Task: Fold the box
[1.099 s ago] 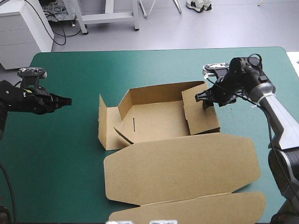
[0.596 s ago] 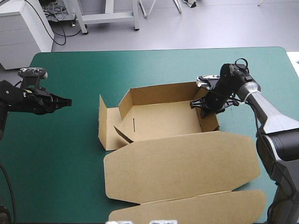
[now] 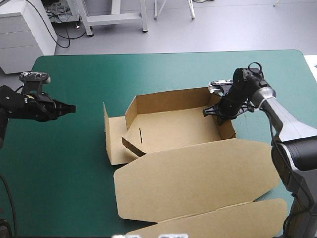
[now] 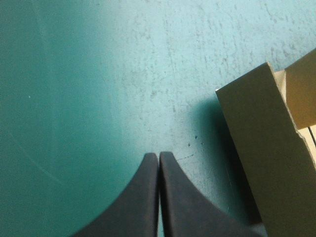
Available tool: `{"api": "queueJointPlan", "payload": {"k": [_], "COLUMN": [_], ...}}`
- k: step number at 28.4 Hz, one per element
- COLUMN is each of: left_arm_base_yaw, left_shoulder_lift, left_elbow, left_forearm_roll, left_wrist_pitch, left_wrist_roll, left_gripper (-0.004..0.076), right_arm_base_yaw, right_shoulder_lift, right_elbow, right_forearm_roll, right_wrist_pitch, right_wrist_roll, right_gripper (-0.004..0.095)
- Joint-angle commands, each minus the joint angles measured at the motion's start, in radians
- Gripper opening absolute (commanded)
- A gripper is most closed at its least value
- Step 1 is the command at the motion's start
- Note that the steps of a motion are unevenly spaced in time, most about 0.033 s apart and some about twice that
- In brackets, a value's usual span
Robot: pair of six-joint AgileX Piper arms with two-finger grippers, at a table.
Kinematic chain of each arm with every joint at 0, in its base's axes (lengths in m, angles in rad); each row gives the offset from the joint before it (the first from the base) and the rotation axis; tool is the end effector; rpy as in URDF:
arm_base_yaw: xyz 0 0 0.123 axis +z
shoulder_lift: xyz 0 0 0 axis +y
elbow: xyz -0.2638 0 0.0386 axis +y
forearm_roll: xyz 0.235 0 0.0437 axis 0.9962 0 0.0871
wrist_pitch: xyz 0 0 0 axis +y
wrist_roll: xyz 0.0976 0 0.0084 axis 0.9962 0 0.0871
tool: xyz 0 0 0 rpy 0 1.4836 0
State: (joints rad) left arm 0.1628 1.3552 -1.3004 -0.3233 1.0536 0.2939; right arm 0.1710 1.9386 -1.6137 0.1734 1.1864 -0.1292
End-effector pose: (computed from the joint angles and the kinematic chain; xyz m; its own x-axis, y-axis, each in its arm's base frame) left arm 0.2701 0.0169 0.3405 -0.8234 -0.0092 -0.5674 0.0992 0.9821 -0.1600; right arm 0.3738 0.0805 0.2261 -0.9599 -0.2294 -0.1611 -0.2534 0.9560 0.1482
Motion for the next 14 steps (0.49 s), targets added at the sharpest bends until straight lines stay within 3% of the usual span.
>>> {"api": "queueJointPlan", "payload": {"k": [1, 14], "left_arm_base_yaw": [0.000, -0.001], "left_shoulder_lift": [-0.033, -0.033], "left_elbow": [-0.033, -0.033], "left_forearm_roll": [-0.027, -0.027], "left_wrist_pitch": [-0.033, 0.002], "left_wrist_roll": [0.002, 0.000], "left_gripper": [-0.0010, 0.0011], "right_arm_base_yaw": [-0.003, -0.005], "right_shoulder_lift": [-0.051, -0.121], "right_elbow": [-0.024, -0.131], "right_forearm_roll": [-0.005, -0.007], "right_wrist_pitch": [-0.004, 0.017], "right_wrist_roll": [-0.012, -0.012], "right_gripper": [-0.0018, -0.0019]}}
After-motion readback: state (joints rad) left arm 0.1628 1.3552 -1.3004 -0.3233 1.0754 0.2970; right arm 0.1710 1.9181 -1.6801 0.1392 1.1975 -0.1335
